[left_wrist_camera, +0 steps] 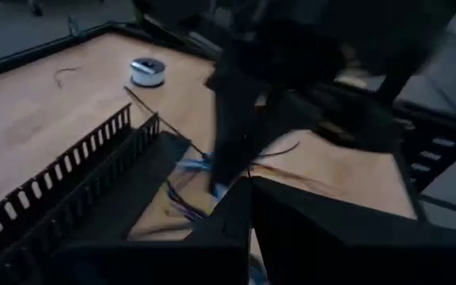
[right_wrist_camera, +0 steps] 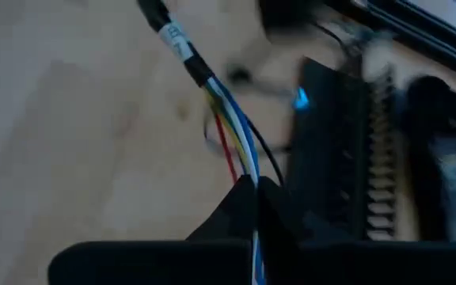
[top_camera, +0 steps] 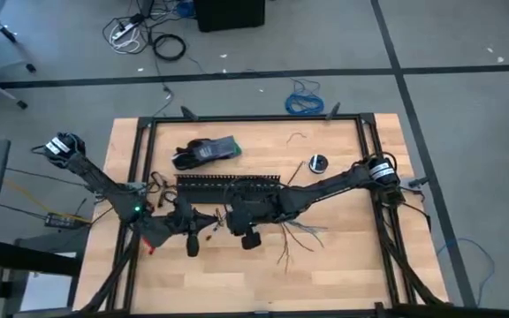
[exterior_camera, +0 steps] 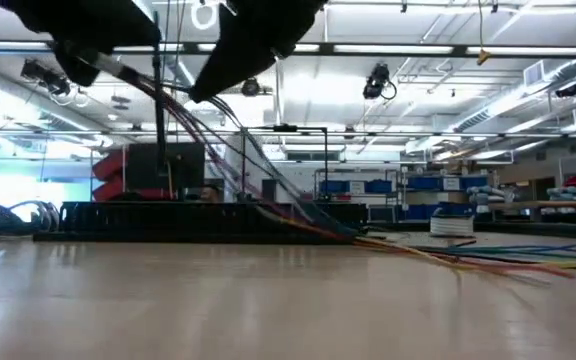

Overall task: Ziptie cables
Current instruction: Wrap the black zip tie on the cables

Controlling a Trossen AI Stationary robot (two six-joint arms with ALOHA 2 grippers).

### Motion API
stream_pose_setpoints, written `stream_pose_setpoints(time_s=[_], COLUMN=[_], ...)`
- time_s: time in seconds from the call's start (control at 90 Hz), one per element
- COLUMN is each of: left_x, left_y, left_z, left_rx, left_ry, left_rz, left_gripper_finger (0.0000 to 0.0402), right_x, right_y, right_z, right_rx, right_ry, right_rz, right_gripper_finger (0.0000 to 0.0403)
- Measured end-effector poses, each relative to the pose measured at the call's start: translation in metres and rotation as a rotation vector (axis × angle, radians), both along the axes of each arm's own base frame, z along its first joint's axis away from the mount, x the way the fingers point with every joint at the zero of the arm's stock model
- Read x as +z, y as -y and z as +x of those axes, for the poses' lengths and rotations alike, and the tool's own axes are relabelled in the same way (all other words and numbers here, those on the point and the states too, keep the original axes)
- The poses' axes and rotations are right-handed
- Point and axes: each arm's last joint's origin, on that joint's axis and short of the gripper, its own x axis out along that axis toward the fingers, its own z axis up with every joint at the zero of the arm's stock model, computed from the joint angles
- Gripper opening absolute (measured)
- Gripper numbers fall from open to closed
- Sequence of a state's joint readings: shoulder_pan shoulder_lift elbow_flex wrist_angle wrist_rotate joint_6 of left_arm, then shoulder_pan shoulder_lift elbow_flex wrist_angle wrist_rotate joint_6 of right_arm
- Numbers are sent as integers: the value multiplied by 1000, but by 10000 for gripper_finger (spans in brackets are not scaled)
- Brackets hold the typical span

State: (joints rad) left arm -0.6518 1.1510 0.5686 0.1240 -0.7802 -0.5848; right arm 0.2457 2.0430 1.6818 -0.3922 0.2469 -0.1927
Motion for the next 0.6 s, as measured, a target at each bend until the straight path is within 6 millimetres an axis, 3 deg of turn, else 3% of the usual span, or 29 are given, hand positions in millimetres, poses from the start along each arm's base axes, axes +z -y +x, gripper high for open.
stream_pose_setpoints(time_s=[0.256,0.6], left_x=[-22,-26], left_y=[-9,-11], left_z=[30,35], left_rx=[-51,-63], left_ry=[-66,-73], left_rz=[-14,-12], left_gripper_finger=[0,0], right_x=[-13,-20], right_y=[2,3], right_z=[-2,-9], right_rx=[17,-8], right_ry=[-14,-120], right_rz=[-1,40], right_gripper_finger=[43,184])
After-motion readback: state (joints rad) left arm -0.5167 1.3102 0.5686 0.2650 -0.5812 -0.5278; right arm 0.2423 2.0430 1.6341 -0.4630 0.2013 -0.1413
